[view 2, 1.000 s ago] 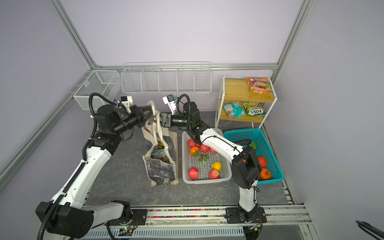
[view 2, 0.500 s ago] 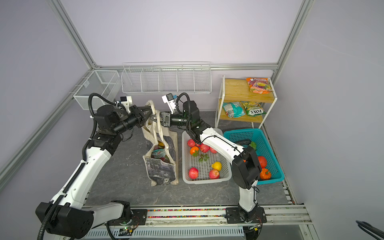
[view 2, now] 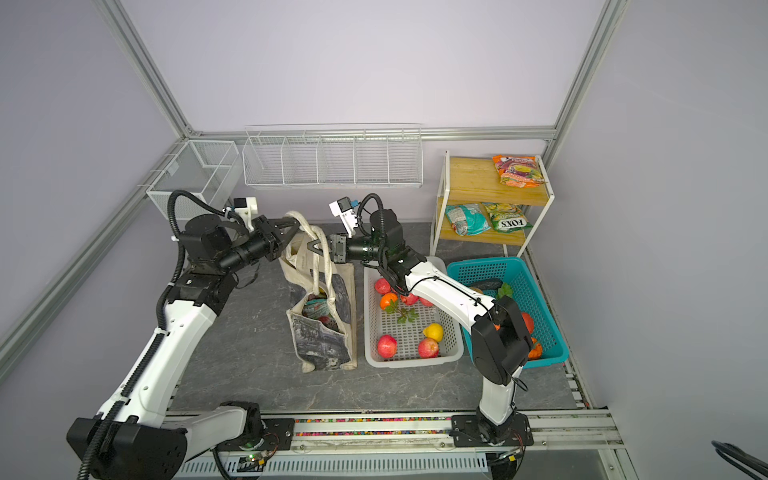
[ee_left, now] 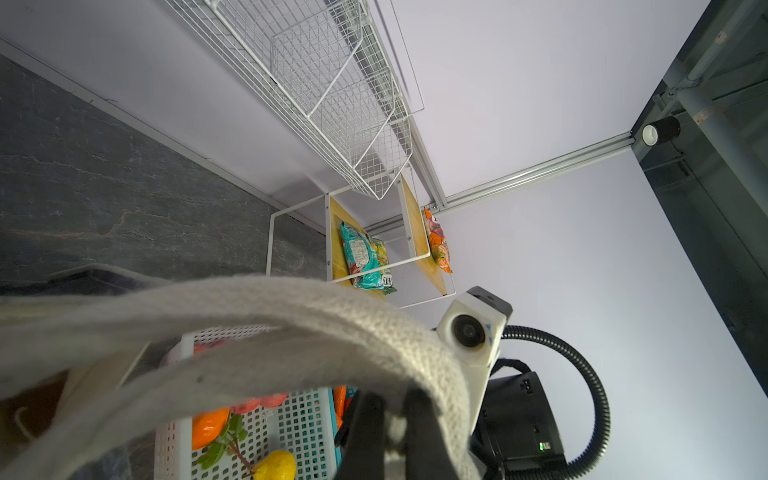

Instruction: Place the food into the grocery bag and tie it

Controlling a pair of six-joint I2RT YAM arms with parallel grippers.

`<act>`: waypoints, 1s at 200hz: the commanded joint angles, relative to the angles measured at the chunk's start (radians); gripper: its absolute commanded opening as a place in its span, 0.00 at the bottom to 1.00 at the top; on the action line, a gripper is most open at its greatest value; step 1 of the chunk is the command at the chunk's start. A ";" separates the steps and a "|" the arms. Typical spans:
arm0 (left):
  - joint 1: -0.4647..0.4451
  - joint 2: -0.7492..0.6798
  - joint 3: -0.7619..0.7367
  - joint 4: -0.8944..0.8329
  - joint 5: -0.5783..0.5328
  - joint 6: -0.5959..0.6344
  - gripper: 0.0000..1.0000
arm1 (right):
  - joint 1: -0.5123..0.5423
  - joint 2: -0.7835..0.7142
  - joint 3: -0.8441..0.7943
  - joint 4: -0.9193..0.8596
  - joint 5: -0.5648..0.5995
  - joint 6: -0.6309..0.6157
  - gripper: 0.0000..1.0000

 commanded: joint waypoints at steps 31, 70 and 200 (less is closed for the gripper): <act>0.035 -0.068 -0.026 -0.069 0.050 0.063 0.00 | -0.037 -0.069 -0.053 -0.124 0.108 -0.099 0.07; 0.045 -0.097 -0.081 -0.079 0.049 0.075 0.00 | -0.036 -0.099 -0.091 -0.105 0.155 -0.124 0.07; 0.128 -0.160 -0.120 -0.225 0.040 0.178 0.00 | -0.025 -0.235 -0.210 -0.181 0.422 -0.244 0.07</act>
